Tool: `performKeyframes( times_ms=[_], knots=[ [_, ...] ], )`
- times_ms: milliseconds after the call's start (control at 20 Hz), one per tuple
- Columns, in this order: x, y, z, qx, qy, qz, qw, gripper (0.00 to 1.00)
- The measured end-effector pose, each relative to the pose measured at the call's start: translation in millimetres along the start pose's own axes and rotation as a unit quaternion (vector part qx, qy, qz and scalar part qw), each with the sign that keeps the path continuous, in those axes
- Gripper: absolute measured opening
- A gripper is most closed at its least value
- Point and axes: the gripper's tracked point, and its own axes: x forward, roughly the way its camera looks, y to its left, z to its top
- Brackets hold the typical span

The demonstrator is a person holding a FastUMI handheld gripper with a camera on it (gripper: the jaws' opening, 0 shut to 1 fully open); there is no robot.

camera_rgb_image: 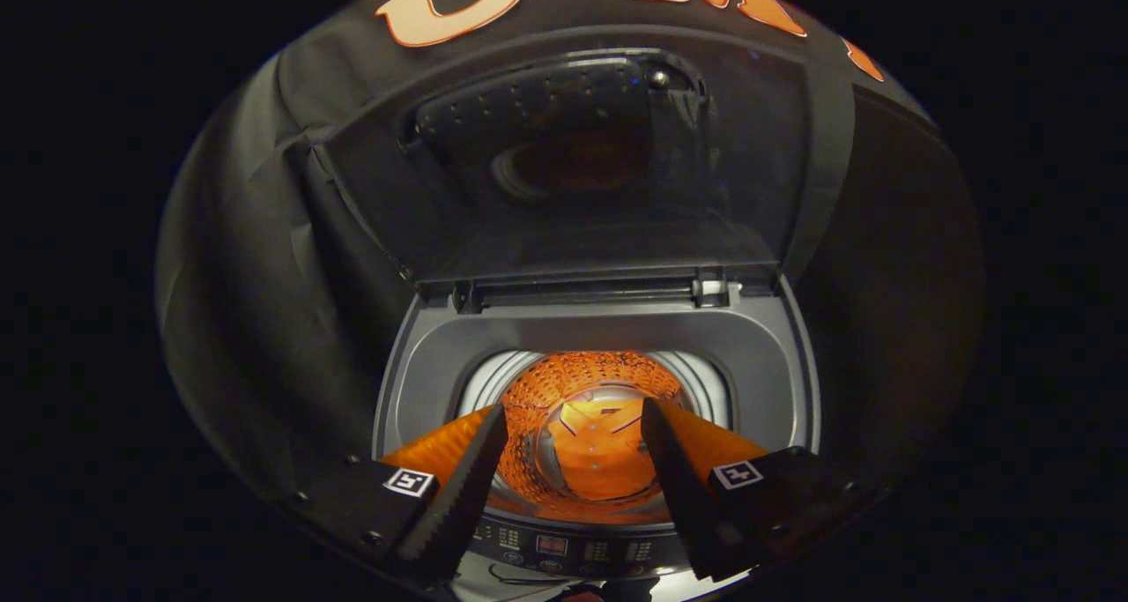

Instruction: Put the clothes into the washing machine and then close the washing machine lid.

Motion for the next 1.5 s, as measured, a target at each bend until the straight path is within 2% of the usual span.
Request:
performKeyframes(
  times_ms=[200,450,700,1000,1500],
  knots=[
    [-46,4,29,0.007,-0.02,0.008,1.0,0.99],
    [-92,20,105,-0.001,-0.074,0.023,0.997,0.99],
    [-113,33,166,-0.015,-0.106,0.023,0.994,0.98],
    [-109,40,228,-0.023,-0.132,0.012,0.991,0.99],
    [-47,36,267,-0.016,-0.123,-0.004,0.992,0.98]
  ],
)
